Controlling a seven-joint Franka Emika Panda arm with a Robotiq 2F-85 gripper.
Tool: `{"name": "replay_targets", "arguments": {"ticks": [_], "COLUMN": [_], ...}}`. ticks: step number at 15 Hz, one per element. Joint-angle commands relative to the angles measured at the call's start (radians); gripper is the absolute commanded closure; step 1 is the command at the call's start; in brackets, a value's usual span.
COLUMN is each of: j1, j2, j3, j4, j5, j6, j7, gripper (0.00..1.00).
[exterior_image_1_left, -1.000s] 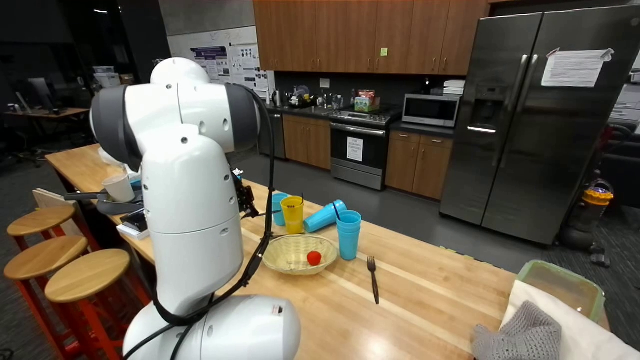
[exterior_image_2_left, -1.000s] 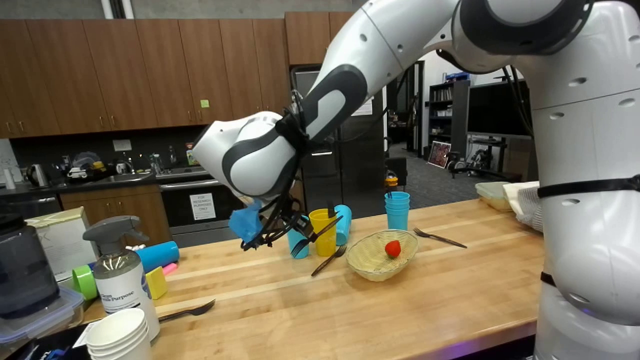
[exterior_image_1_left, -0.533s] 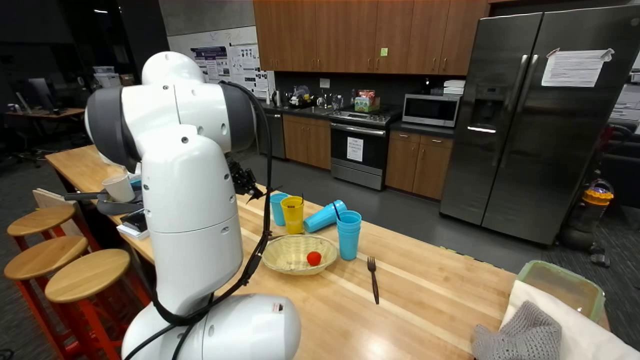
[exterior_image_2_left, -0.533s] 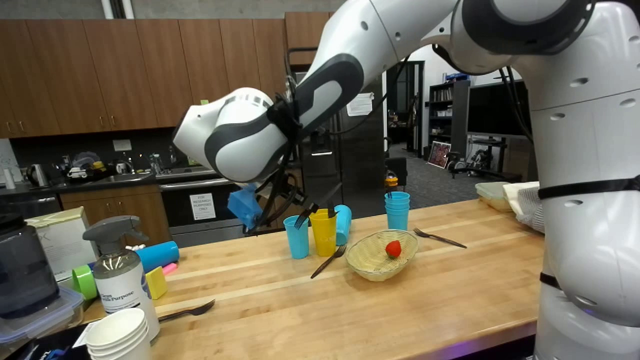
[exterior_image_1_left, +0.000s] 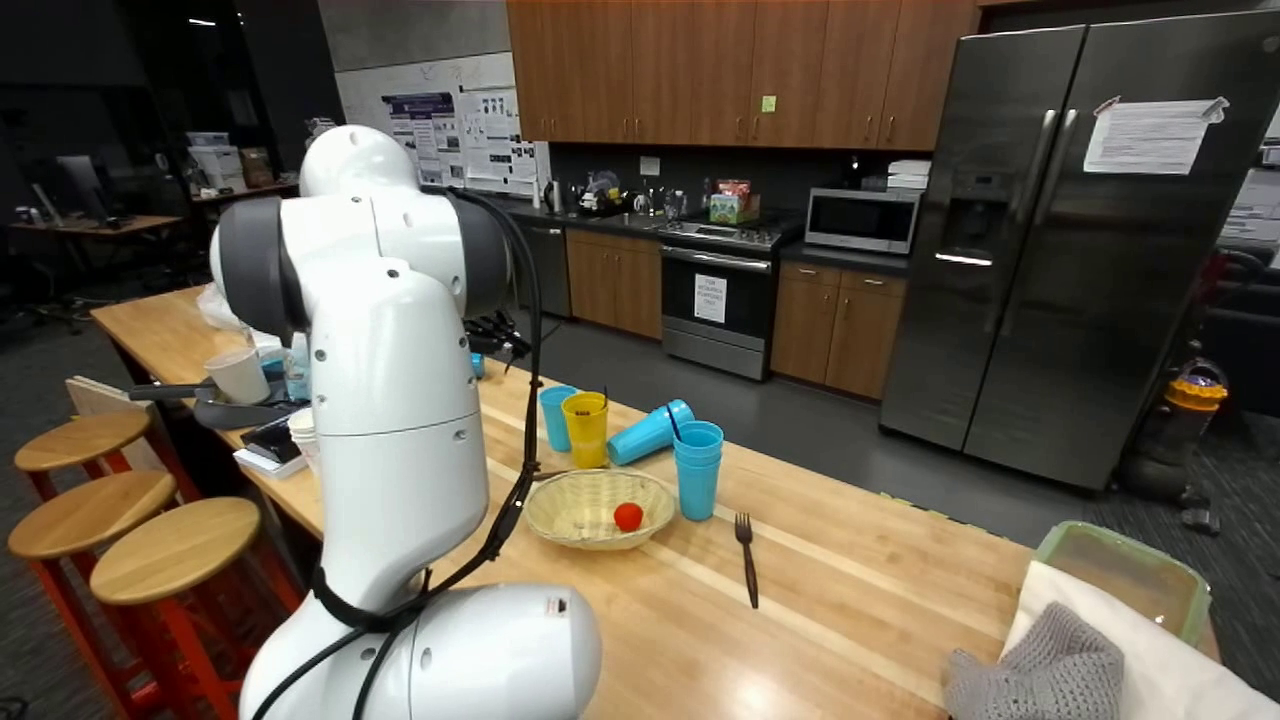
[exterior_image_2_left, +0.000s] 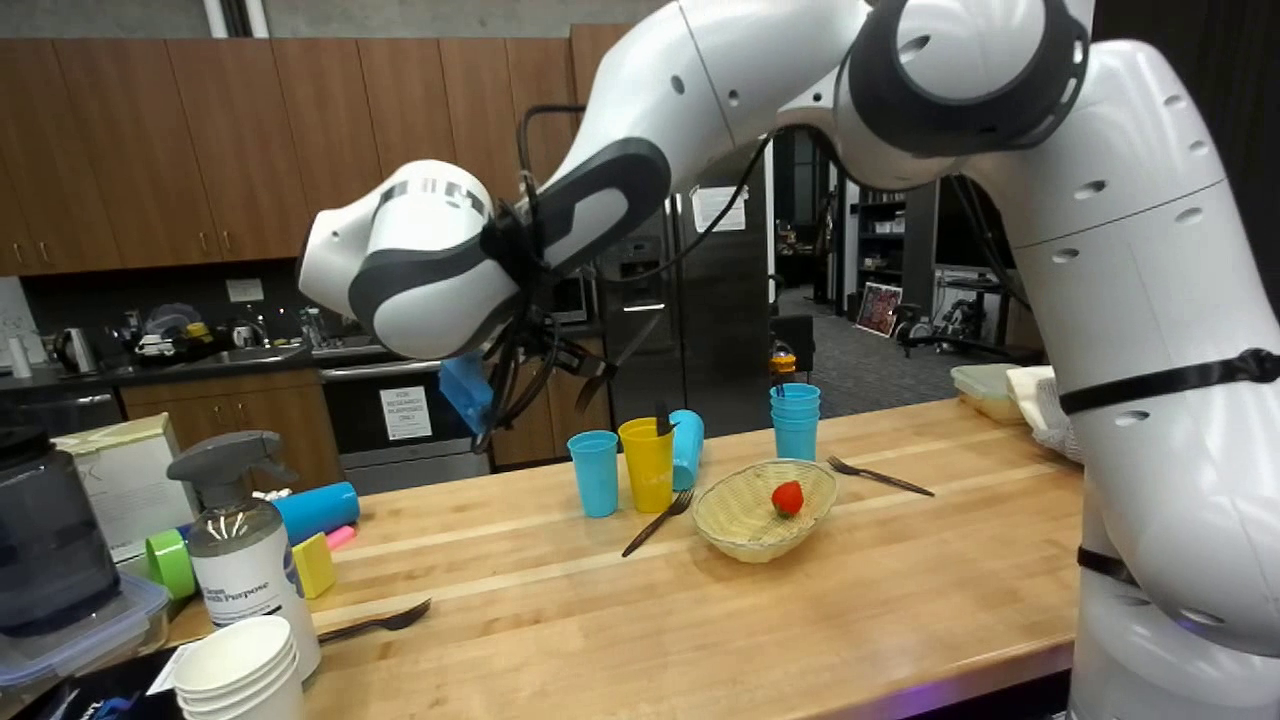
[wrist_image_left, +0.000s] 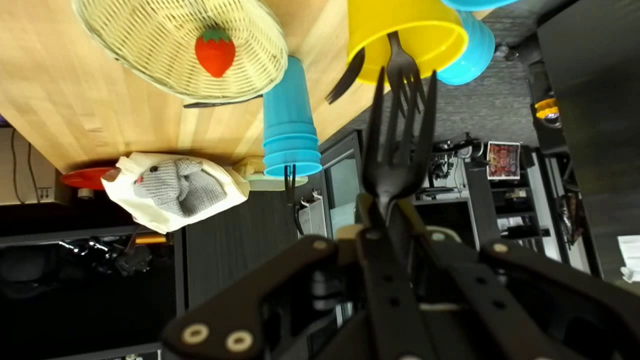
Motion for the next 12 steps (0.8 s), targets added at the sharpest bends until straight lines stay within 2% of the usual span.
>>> {"name": "replay_targets", "arguments": {"ticks": [1,7,12], "j1": [0.038,0.012,-0.001], "j2": [0.093,0.138,0.213], "j3": [-0.05,-0.121,-0.129], "j4": [0.144,0.221,0.321], "j5": [-0.094,-0.242,-0.252], "j6": [-0.098,-0.102,-0.075], "j7": [-0.055,-0.204,-0.406], "gripper": [0.99,0.99,0.99]}}
